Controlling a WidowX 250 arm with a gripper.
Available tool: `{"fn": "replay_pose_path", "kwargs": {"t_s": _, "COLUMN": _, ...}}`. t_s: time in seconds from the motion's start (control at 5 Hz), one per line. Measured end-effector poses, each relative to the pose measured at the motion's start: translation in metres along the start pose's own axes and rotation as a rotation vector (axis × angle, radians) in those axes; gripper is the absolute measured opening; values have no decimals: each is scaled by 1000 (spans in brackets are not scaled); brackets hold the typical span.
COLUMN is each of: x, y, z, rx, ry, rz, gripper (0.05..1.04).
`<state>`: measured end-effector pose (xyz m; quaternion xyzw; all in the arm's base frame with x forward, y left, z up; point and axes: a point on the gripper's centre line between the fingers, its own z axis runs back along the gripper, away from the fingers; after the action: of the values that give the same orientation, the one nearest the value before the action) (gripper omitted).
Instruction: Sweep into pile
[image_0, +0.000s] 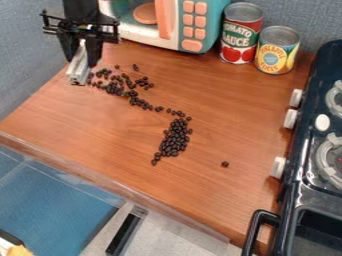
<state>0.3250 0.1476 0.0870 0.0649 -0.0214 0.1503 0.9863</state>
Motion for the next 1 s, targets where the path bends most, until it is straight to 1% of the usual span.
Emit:
{"fn": "replay_pose_path", "kwargs": {"t_s": 0.2, "x": 17, "y": 22, "z": -25, "rx": 66, "ry": 23, "rz": 13, "gripper": 382}}
{"fn": "replay_pose_path", "kwargs": {"t_s": 0.4, "x": 20, "y": 32, "z": -46, "rx": 132, "ry": 44, "rz": -13, "gripper": 382}}
{"fn": "replay_pose_path", "kwargs": {"t_s": 0.6, "x": 29, "y": 41, "z": -57, "rx": 191, "ry": 52, "rz": -50, "gripper": 382}}
{"fn": "replay_pose_path", "kwargs": {"t_s": 0.8, "x": 34, "y": 45, "z": -66, "rx": 222, "ry": 66, "rz": -75, "gripper": 382}}
{"fn": "replay_pose_path", "kwargs": {"t_s": 1.0, "x": 36, "y": 47, "z": -72, "rx": 235, "ry": 77, "rz": -91, "gripper": 382}}
